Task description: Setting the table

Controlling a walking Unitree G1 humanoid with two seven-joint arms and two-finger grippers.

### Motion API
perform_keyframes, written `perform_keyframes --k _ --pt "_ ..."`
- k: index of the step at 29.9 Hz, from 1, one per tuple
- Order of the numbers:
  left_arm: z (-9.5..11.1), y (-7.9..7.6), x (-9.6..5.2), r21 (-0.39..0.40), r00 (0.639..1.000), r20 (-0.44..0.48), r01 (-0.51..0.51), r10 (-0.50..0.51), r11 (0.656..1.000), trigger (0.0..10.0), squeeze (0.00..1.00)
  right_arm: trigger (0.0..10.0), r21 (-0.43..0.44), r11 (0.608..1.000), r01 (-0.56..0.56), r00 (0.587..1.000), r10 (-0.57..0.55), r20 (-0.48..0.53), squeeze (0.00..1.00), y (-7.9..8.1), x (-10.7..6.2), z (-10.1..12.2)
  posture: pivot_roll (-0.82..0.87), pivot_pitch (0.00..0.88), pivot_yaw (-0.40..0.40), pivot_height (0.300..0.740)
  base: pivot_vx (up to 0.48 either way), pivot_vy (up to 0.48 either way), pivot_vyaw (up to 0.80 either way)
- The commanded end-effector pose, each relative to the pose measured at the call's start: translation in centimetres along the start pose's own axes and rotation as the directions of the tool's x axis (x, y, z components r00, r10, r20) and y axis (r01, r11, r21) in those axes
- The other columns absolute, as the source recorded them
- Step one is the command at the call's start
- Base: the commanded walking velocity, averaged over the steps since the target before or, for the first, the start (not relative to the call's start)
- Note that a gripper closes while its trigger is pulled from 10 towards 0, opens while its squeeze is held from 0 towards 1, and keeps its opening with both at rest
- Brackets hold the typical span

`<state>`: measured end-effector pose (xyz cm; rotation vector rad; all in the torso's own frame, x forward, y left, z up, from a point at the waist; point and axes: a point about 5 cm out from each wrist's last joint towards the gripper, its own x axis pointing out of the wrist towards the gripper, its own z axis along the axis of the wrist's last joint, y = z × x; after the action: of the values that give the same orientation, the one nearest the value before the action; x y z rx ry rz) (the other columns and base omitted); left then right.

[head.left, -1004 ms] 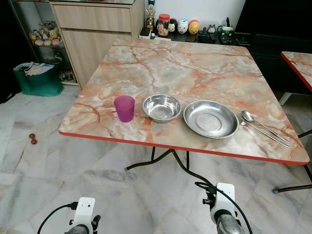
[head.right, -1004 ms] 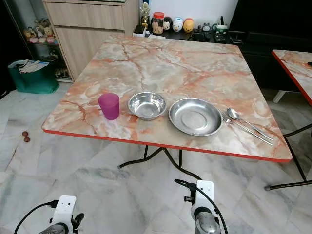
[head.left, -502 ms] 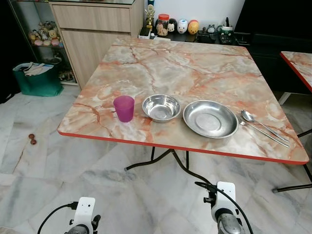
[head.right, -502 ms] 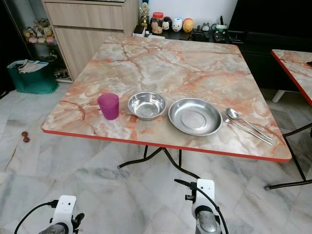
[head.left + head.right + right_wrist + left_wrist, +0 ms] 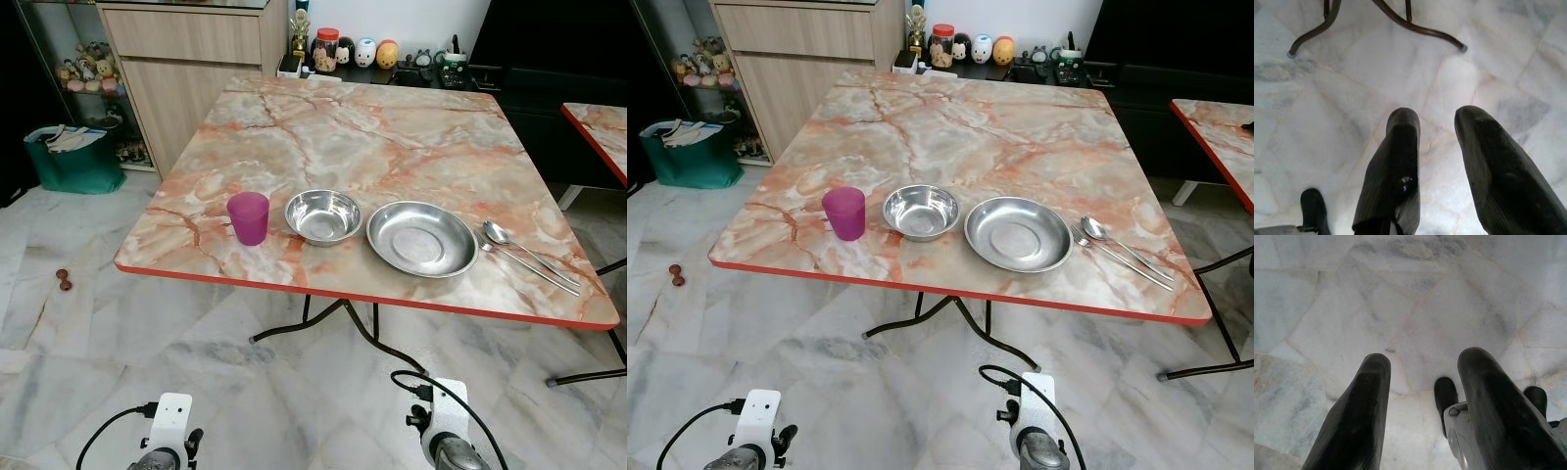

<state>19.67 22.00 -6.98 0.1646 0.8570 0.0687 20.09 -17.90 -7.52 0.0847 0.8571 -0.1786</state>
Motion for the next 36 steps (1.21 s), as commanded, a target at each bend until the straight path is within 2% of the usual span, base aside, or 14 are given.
perform_keyframes --k 1,2,3,4,5,7,15,28,32,33,34,35,36 --pt "-0.2 -0.1 0.0 0.008 1.0 -0.016 -0.005 0.005 1.0 10.0 0.0 10.0 0.003 1.0 0.01 1.0 -0.01 0.001 0.0 -0.1 0.0 0.1 0.0 0.0 -0.1 0.74 0.0 0.0 0.0" --pt "-0.2 -0.1 0.0 0.002 1.0 -0.014 -0.008 0.008 1.0 10.0 0.0 10.0 0.017 0.999 0.037 0.996 -0.038 0.078 0.0 -0.3 0.0 0.7 0.01 0.0 -0.103 0.74 0.0 0.0 0.0" --pt "-0.2 -0.1 0.0 -0.001 1.0 -0.012 -0.01 0.01 1.0 10.0 0.0 10.0 0.005 0.998 0.057 0.979 -0.056 0.197 0.0 -0.4 -0.3 1.7 0.01 0.0 -0.102 0.74 0.0 0.0 0.0" --pt "-0.2 -0.1 0.0 -0.001 1.0 -0.012 -0.01 0.01 1.0 10.0 0.0 10.0 0.005 0.998 0.057 0.979 -0.056 0.197 0.0 -0.4 -0.3 1.7 0.01 0.0 -0.102 0.74 0.0 0.0 0.0" --pt "-0.2 0.0 0.0 -0.001 1.0 -0.011 -0.012 0.012 1.0 10.0 0.0 10.0 -0.052 0.997 0.057 0.964 -0.041 0.264 0.0 -0.3 -0.4 2.5 0.01 0.0 -0.099 0.74 0.0 0.0 0.0" --pt "-0.2 0.2 0.0 0.003 1.0 -0.011 -0.013 0.013 1.0 10.0 0.0 10.0 -0.174 0.984 0.048 0.943 0.013 0.333 0.0 -0.1 -0.5 3.4 0.0 0.0 -0.095 0.74 0.0 0.0 0.0" --pt "0.1 0.4 0.0 0.011 1.0 -0.002 -0.015 0.015 1.0 10.0 0.0 10.0 -0.206 0.975 0.081 0.934 -0.002 0.358 0.0 0.0 -0.6 3.7 0.0 0.0 -0.086 0.74 0.0 0.0 0.0" --pt "0.4 0.8 0.0 0.017 1.0 0.008 -0.021 0.021 1.0 10.0 0.0 10.0 -0.173 0.977 0.122 0.897 -0.034 0.442 0.0 0.2 -0.9 4.2 -0.02 0.0 -0.076 0.74 0.0 0.0 0.0" --pt "0.4 0.9 0.0 0.016 1.0 0.009 -0.022 0.022 1.0 10.0 0.0 10.0 -0.256 0.955 0.148 0.881 -0.01 0.473 0.0 0.3 -1.0 4.6 -0.02 0.0 -0.075 0.74 0.0 0.0 0.0" --pt "0.4 0.9 0.1 0.016 1.0 0.01 -0.023 0.022 1.0 10.0 0.0 10.0 -0.199 0.967 0.161 0.774 0.002 0.633 0.0 -0.7 -3.0 6.5 -0.02 0.0 -0.075 0.74 0.0 0.0 0.0" --pt "0.4 0.9 0.1 0.017 1.0 0.01 -0.023 0.023 1.0 10.0 0.0 10.0 -0.166 0.971 0.172 0.673 0.008 0.74 0.0 -1.5 -5.6 7.9 -0.02 0.0 -0.075 0.74 0.0 0.0 0.0" --pt "0.5 0.9 0.1 0.016 1.0 0.01 -0.023 0.023 1.0 10.0 0.0 10.0 -0.144 0.972 0.188 0.535 0.022 0.844 0.0 -2.2 -9.9 9.8 -0.01 0.0 -0.076 0.74 0.0 0.0 0.0" --pt "0.5 0.9 0.1 0.016 1.0 0.01 -0.023 0.023 1.0 10.0 0.0 10.0 -0.144 0.972 0.188 0.535 0.022 0.844 0.0 -2.2 -9.9 9.8 -0.01 0.0 -0.076 0.74 0.0 0.0 0.0"
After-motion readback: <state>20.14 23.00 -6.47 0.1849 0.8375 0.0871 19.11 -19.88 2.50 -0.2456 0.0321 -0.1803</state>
